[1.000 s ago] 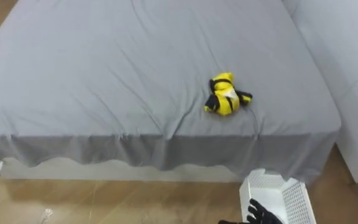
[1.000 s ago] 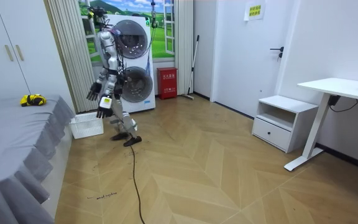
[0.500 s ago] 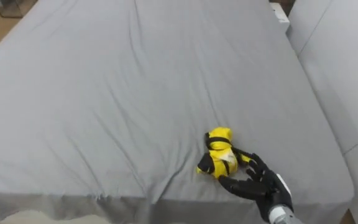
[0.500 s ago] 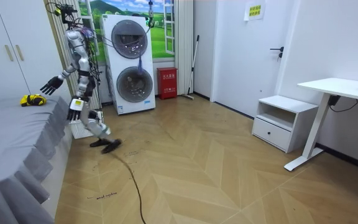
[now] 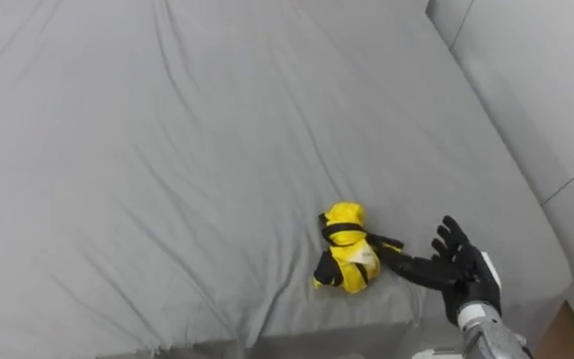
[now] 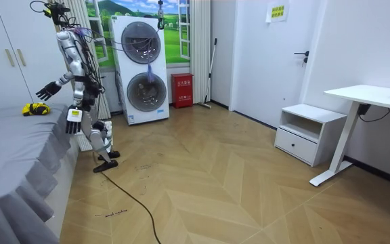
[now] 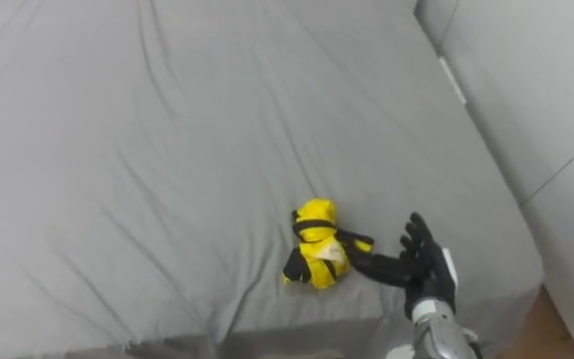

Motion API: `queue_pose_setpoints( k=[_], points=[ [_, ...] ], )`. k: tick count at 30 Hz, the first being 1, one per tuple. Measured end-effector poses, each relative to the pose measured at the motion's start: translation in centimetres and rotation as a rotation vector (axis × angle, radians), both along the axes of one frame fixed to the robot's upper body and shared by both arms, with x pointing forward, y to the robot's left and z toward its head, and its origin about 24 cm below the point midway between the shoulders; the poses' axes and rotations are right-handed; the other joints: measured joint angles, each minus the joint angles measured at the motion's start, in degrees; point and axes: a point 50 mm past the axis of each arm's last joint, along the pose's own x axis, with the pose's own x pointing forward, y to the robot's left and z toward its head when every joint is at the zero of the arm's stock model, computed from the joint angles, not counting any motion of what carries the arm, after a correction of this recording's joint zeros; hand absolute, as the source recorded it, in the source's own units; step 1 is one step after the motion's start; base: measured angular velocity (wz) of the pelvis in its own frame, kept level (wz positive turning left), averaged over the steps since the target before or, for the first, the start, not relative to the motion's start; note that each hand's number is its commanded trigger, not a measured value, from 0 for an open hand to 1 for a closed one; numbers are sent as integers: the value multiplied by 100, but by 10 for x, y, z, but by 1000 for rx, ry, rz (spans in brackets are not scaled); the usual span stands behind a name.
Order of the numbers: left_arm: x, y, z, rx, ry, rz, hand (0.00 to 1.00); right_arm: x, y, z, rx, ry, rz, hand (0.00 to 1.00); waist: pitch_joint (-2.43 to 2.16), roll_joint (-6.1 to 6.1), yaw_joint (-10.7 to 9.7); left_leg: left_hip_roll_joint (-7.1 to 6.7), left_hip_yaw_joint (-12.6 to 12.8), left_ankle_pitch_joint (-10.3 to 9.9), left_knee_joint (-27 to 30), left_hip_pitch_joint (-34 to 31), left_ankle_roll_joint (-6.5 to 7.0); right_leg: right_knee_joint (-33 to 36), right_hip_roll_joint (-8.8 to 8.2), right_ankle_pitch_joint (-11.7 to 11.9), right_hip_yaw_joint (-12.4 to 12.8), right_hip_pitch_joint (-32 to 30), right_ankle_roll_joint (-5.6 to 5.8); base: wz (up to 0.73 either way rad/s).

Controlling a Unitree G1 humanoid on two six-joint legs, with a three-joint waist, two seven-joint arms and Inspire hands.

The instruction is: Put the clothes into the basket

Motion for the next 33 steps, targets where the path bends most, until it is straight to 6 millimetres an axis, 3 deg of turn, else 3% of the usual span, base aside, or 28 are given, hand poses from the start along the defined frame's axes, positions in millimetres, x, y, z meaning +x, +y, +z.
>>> queue_pose_setpoints(
  k=[4, 15, 24, 26, 27, 28, 33],
  points=[
    [5, 2, 0, -2, 10, -7, 0, 14, 4, 9, -5, -39, 34, 0, 9, 0, 11, -46, -29, 95, -45, -148, 6, 2, -49, -5, -69, -147, 8, 8],
    [15, 2, 1, -10, 13, -22, 0, 27, 18, 3, -50, 18, 159, 0, 35, 36, 240, -90, -42, 148, -94, -564, 64, 15, -97, 13, -124, -562, 49, 2],
    [26, 4, 4, -12, -7, -50, 0, 35, 28, -4, -76, 83, 235, 0, 133, -99, 384, -129, -68, 205, -142, -703, 71, 86, -134, 2, -151, -755, 65, 0],
    [28, 5, 5, -6, -10, -66, 0, 34, 27, -9, -94, 115, 237, 0, 136, -111, 392, -139, -89, 207, -182, -701, 74, 34, -136, 8, -199, -743, 74, 6],
    [29, 5, 5, -4, -12, -71, 0, 32, 26, -12, -100, 133, 231, 27, 136, -110, 402, -148, -118, 209, -199, -700, 77, -22, -137, 15, -226, -713, 83, 11],
    [30, 5, 5, -3, -13, -70, 0, 30, 26, -15, -109, 144, 226, 100, 136, -110, 411, -151, -143, 209, -202, -700, 77, -22, -139, 18, -263, -705, 83, 11],
    [31, 5, 5, -5, -5, -69, 0, 26, 23, -19, -151, 165, 213, 100, 129, -109, 425, -155, -201, 209, -202, -719, 77, -43, -139, 21, -347, -696, 80, 6]
  ],
)
